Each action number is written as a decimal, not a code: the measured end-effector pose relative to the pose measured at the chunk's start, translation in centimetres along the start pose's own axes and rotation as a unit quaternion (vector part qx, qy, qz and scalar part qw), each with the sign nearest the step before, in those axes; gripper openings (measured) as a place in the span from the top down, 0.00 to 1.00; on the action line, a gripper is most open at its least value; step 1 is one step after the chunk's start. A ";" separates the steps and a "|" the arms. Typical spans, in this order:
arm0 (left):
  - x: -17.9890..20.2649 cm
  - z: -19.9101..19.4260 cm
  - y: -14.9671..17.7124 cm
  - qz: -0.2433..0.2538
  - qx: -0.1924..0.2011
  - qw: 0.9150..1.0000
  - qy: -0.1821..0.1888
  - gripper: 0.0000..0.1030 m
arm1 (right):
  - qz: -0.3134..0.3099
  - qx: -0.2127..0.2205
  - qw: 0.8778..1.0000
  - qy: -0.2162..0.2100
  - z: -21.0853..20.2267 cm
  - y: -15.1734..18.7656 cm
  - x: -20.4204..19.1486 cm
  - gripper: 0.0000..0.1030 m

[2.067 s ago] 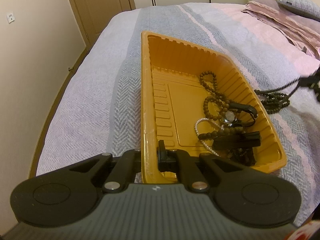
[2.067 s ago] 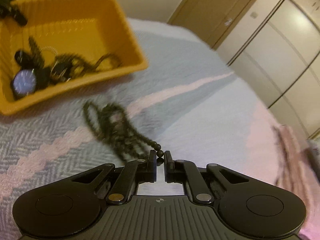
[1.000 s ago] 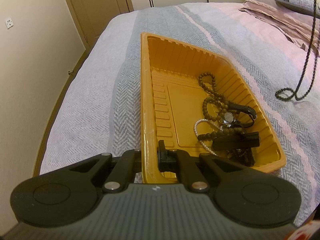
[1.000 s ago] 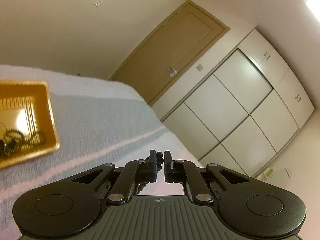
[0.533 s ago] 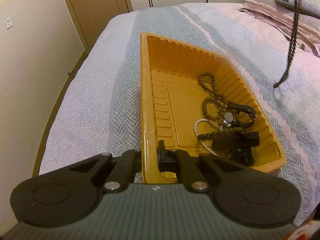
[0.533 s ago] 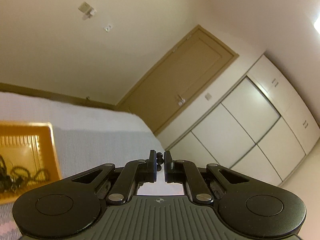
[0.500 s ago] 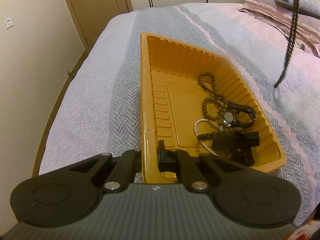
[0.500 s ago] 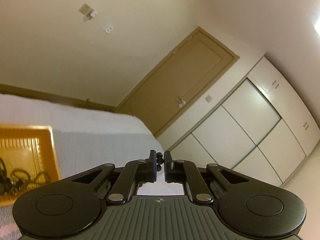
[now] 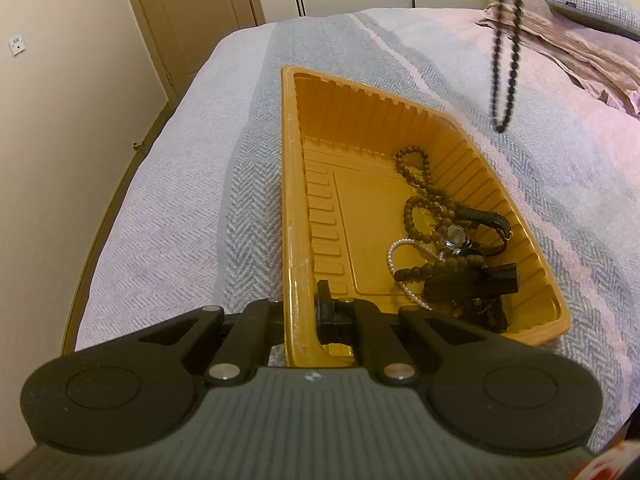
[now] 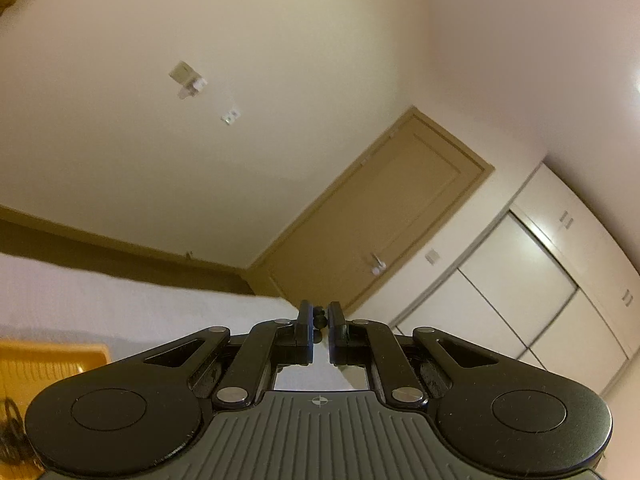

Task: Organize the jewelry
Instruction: 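Carry the dark bead strands over the orange tray and lower them in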

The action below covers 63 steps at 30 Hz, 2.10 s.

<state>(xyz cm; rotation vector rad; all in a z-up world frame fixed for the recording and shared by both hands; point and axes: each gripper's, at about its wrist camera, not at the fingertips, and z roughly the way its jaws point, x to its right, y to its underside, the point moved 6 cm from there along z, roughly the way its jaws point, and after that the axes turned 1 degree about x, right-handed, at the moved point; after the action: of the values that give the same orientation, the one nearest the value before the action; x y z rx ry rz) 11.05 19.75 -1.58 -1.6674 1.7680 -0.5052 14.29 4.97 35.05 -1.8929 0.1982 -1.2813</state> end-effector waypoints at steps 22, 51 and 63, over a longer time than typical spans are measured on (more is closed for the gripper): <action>-0.2 0.2 0.2 -0.006 0.000 1.000 0.006 0.97 | -0.153 -0.006 0.972 -0.176 6.7 4.0 -12.7 0.93; -0.3 0.6 0.4 -0.013 -0.003 1.000 0.009 0.97 | -0.262 -0.054 0.925 -0.271 10.8 14.4 -23.4 0.93; -0.3 0.6 0.4 -0.013 -0.003 1.000 0.009 0.97 | -0.254 -0.064 0.923 -0.282 10.9 15.4 -24.0 0.93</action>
<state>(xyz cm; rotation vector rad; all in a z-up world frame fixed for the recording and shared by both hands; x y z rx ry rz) 11.14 20.22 -2.25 -1.6965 1.7643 -0.5273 16.73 13.76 5.92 -2.4397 -0.5556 -0.9856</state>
